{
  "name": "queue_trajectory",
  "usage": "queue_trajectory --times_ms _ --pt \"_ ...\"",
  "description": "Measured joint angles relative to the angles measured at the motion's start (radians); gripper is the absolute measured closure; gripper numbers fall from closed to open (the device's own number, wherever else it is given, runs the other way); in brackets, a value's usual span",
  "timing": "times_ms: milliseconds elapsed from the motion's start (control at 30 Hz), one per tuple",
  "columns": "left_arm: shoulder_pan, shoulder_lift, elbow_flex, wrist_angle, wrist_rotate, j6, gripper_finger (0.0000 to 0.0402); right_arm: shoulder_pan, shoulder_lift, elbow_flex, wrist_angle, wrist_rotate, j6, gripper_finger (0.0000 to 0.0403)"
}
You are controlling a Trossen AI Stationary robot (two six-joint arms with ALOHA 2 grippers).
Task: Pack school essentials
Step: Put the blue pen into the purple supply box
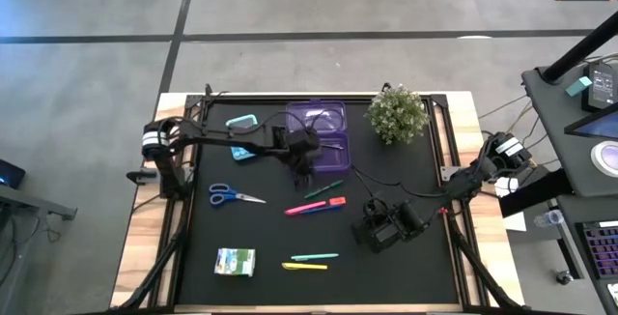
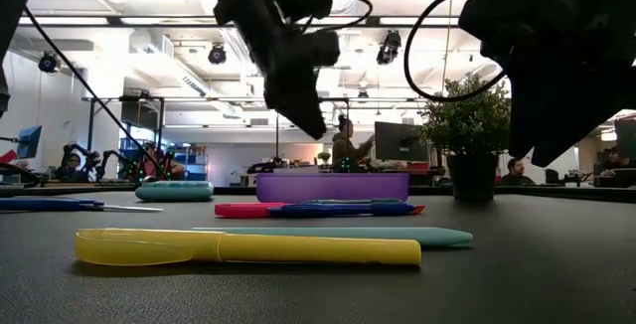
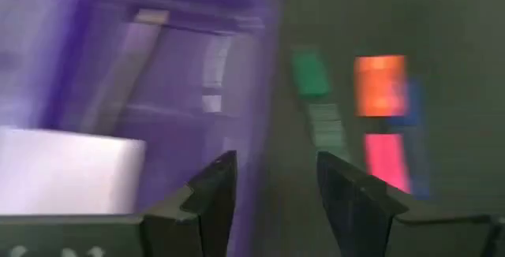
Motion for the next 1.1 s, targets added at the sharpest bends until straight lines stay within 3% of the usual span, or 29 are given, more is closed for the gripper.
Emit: queue_trajectory --times_ms 233,467,667,767,967,1100 --pt "-0.079 -0.001 -0.002 0.007 0.330 -0.120 0.0242 0.000 0.000 0.000 0.002 0.000 0.000 0.0282" --pt "-0.153 -0.002 -0.018 0.005 0.350 -0.242 0.0242 0.000 0.000 0.000 0.014 0.000 0.000 0.0282" --pt "-0.189 -0.027 -0.057 0.018 0.423 -0.114 0.0242 0.000 0.000 0.000 0.043 0.000 0.000 0.0282" --pt "-0.219 -0.032 -0.089 0.041 0.349 -0.094 0.0242 0.000 -0.001 0.000 0.053 0.000 0.000 0.0282" --pt "-0.304 -0.038 -0.121 0.200 0.027 0.013 0.0242 0.000 -0.001 0.000 0.055 0.000 0.000 0.0282" --pt "-0.346 -0.032 -0.180 0.354 -0.115 0.062 0.0242 0.000 -0.001 0.000 0.064 0.000 0.000 0.0282"
